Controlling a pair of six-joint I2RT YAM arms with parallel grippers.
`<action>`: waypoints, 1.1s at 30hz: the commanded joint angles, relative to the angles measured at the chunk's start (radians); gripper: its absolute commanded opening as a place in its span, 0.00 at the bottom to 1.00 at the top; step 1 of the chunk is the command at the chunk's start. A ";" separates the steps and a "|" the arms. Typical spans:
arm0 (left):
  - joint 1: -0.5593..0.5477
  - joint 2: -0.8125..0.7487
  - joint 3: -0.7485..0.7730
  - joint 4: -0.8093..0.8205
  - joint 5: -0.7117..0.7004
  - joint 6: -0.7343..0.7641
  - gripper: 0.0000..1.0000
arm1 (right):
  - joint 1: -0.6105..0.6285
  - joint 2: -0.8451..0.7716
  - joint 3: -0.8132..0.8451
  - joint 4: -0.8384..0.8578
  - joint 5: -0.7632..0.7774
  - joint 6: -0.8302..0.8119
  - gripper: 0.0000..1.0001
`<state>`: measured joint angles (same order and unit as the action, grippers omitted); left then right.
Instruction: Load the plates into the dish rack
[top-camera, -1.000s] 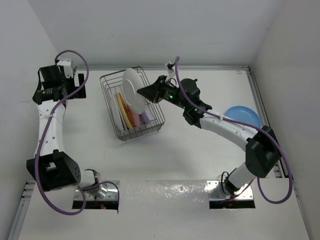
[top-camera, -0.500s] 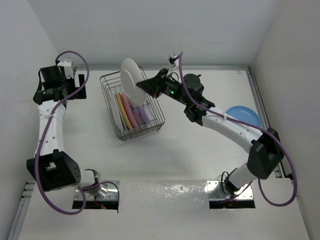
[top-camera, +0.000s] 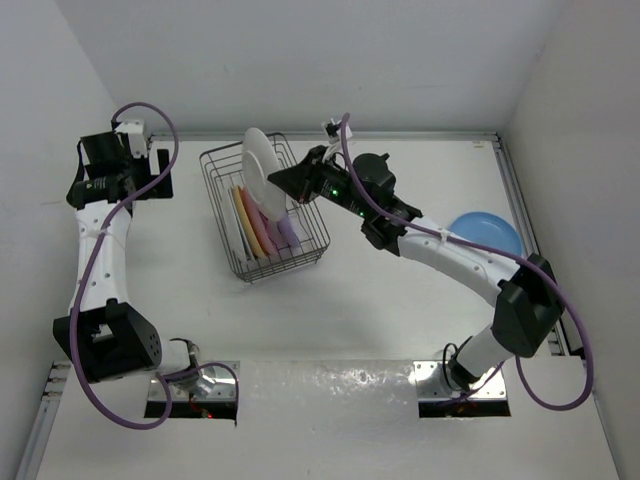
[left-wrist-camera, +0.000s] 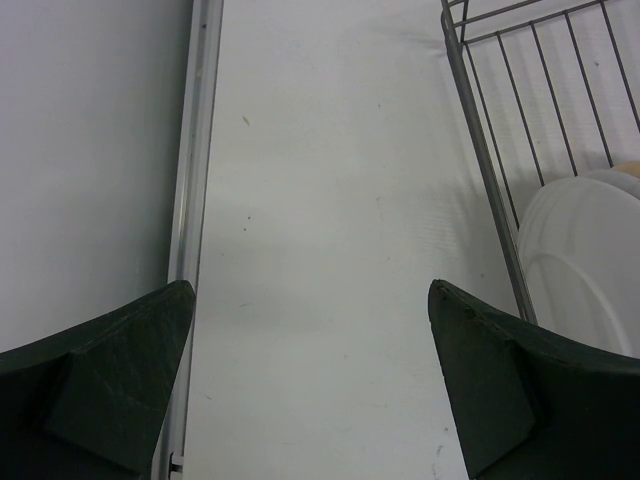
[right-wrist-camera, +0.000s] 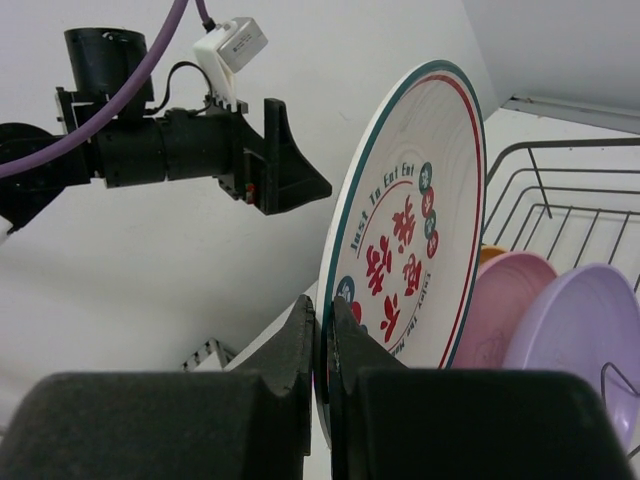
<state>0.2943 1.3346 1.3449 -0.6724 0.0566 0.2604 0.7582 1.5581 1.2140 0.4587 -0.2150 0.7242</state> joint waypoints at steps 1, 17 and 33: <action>0.002 -0.040 -0.006 0.037 0.008 0.002 0.99 | 0.024 0.002 0.013 0.075 0.060 -0.042 0.00; 0.002 -0.045 -0.023 0.046 0.002 0.007 0.99 | 0.072 0.074 -0.004 -0.057 0.174 -0.094 0.00; 0.002 -0.046 -0.023 0.043 0.006 0.008 0.99 | 0.121 0.224 -0.001 -0.065 0.184 -0.214 0.00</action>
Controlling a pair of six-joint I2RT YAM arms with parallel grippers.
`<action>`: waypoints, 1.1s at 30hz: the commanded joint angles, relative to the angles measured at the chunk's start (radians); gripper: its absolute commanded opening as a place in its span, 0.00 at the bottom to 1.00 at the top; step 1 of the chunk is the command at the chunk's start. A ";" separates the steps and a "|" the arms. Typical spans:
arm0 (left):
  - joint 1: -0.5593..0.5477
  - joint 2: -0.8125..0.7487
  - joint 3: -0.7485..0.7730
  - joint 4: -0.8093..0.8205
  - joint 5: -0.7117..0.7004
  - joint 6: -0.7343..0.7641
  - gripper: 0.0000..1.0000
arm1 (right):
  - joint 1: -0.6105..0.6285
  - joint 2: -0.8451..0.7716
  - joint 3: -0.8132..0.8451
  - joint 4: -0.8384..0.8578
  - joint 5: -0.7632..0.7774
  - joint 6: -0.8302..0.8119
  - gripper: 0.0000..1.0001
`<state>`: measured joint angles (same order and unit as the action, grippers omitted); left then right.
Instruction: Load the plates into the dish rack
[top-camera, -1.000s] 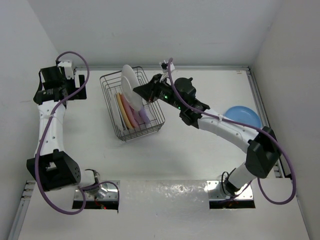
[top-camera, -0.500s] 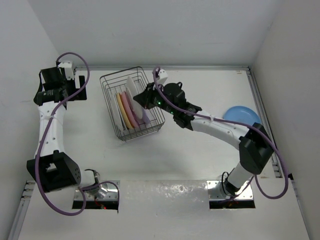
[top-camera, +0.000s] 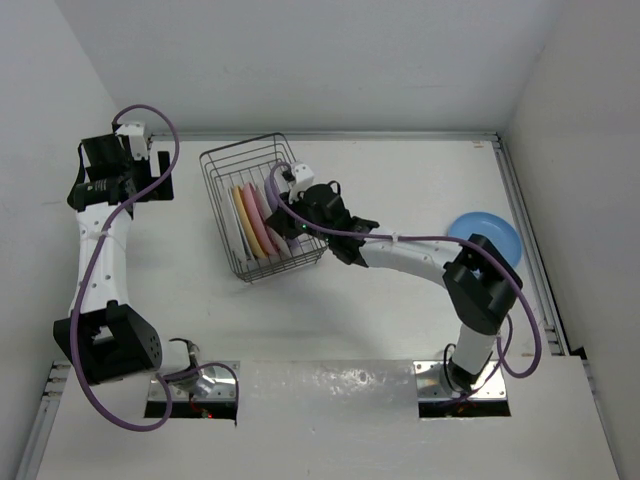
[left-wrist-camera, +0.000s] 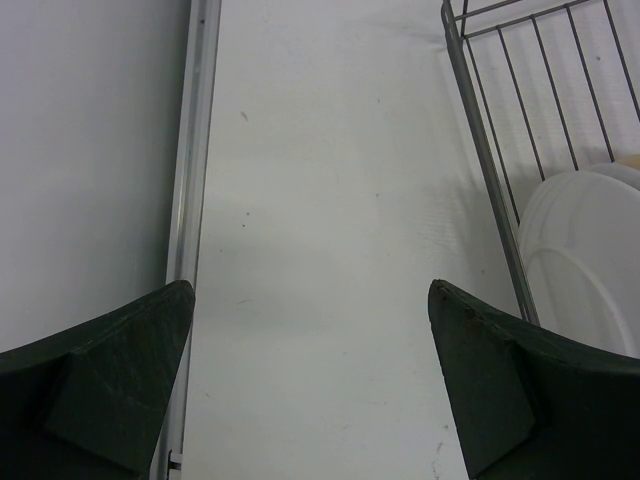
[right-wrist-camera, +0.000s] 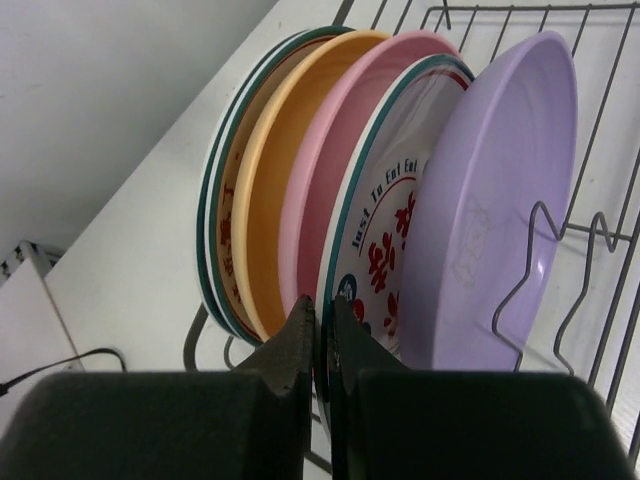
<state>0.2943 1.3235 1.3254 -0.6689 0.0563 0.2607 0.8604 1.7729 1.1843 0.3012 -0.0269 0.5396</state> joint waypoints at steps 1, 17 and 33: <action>0.000 -0.033 -0.003 0.037 0.005 0.008 0.99 | 0.019 0.011 0.025 0.114 -0.005 -0.023 0.01; 0.002 -0.027 0.014 0.034 0.010 0.017 0.99 | -0.061 -0.237 -0.037 0.052 -0.099 -0.197 0.57; 0.002 -0.024 0.029 0.048 0.036 -0.006 0.99 | -0.684 -0.079 -0.093 -0.927 0.370 -0.586 0.89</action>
<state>0.2943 1.3235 1.3258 -0.6678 0.0711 0.2604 0.2153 1.6535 1.1576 -0.5243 0.2771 0.0166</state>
